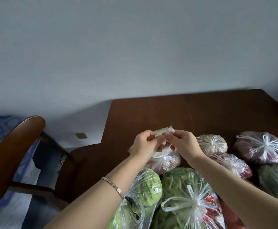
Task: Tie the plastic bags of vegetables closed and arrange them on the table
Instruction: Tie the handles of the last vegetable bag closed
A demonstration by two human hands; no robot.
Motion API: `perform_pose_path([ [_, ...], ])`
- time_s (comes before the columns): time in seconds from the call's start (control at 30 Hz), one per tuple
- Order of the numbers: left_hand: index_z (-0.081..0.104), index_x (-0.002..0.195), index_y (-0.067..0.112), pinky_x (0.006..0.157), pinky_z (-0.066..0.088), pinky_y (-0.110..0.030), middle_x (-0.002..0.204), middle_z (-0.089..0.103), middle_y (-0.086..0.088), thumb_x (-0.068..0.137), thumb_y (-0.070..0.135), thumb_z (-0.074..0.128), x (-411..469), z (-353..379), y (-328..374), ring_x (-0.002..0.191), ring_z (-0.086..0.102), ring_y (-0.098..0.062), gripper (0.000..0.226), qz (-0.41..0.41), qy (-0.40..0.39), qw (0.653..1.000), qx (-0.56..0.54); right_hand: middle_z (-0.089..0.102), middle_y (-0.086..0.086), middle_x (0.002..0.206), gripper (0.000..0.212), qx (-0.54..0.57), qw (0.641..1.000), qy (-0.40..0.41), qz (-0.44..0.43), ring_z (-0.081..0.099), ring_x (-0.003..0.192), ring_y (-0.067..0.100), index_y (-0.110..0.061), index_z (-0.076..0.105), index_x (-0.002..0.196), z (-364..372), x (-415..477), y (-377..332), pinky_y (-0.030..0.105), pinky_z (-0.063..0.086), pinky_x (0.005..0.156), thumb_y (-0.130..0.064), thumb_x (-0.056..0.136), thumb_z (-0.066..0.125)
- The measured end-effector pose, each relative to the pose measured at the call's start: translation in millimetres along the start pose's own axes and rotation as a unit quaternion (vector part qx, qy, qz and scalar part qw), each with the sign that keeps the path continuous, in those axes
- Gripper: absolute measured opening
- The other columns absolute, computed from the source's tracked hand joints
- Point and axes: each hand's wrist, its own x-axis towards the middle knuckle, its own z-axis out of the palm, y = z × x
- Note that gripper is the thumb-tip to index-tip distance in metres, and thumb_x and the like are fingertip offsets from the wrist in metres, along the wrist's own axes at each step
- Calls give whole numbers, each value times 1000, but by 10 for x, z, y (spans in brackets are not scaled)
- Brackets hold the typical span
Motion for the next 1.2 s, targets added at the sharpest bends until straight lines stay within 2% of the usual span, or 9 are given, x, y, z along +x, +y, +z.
perform_pose_path([
  [0.23, 55, 79, 3, 63, 38, -26, 79, 49, 4, 88, 5, 55, -41, -20, -183, 68, 47, -12, 9, 282, -34, 914, 291, 58, 1, 67, 17, -90, 990, 74, 86, 49, 50, 11, -11, 62, 87, 106, 134, 175, 22, 39, 52, -19, 77, 72],
  [0.47, 62, 73, 7, 51, 42, -7, 63, 60, 6, 85, 14, 65, 64, -88, -72, 51, 58, 5, 14, 69, 87, 991, 69, 70, -4, 75, 27, -86, 993, -73, -26, 59, 63, 4, -13, 67, 102, 32, 24, 81, 19, 46, 62, 2, 81, 60],
  [0.6, 64, 70, 17, 68, 48, -27, 67, 64, -1, 86, 20, 64, 129, -38, -110, 69, 60, -15, 16, -75, 36, 995, -53, 65, -16, 59, 38, -50, 992, -37, -107, 55, 59, -7, -30, 69, 80, -7, -23, 100, 8, 44, 61, 7, 77, 64],
  [0.73, 65, 78, 8, 64, 58, -27, 58, 69, -3, 88, 16, 61, 179, -54, -126, 56, 65, -12, 13, -145, 13, 974, -174, 59, -17, 76, 6, -150, 979, 3, -137, 57, 68, -5, -11, 72, 76, 9, 90, 173, 4, 41, 63, -8, 80, 69],
  [0.8, 63, 79, 8, 76, 58, -36, 66, 72, -7, 91, 20, 58, 235, -52, -152, 62, 69, -17, 18, -161, 38, 975, -147, 57, -15, 85, 18, -163, 978, 9, -132, 56, 75, 0, -11, 68, 71, 25, 159, 190, 2, 39, 67, -18, 86, 62],
  [0.93, 60, 92, 0, 91, 51, -42, 88, 67, -17, 98, 25, 41, 570, -57, -119, 79, 66, -28, 32, -213, 153, 918, -298, 64, 1, 84, 33, 119, 990, 66, -26, 57, 82, 12, -14, 63, 68, 47, 411, 132, 21, 43, 82, -18, 95, 44],
  [1.07, 43, 85, 11, 55, 52, -23, 57, 46, -8, 99, 7, 23, 1043, -291, -78, 34, 48, -13, 25, -204, 268, 727, -599, 45, -2, 40, 40, 493, 852, 105, 143, 51, 55, 16, -13, 39, 56, -31, 779, 189, 32, 48, 74, -15, 96, 37],
  [1.13, 36, 69, 14, 28, 29, -14, 54, 35, -3, 87, -3, 20, 1269, -450, -237, 21, 32, -7, 30, -202, 287, 769, -534, 33, -4, 37, 41, 520, 816, 151, 200, 35, 38, 11, -15, 32, 56, -113, 934, 357, 28, 44, 60, -17, 97, 38],
  [1.2, 40, 71, 12, 27, 22, -13, 59, 36, -3, 95, 5, 24, 1401, -582, -442, 29, 32, -7, 29, -232, 314, 836, -385, 29, -5, 37, 42, 480, 821, 201, 236, 26, 32, 9, -16, 28, 57, -202, 1038, 588, 24, 36, 52, -17, 97, 38],
])
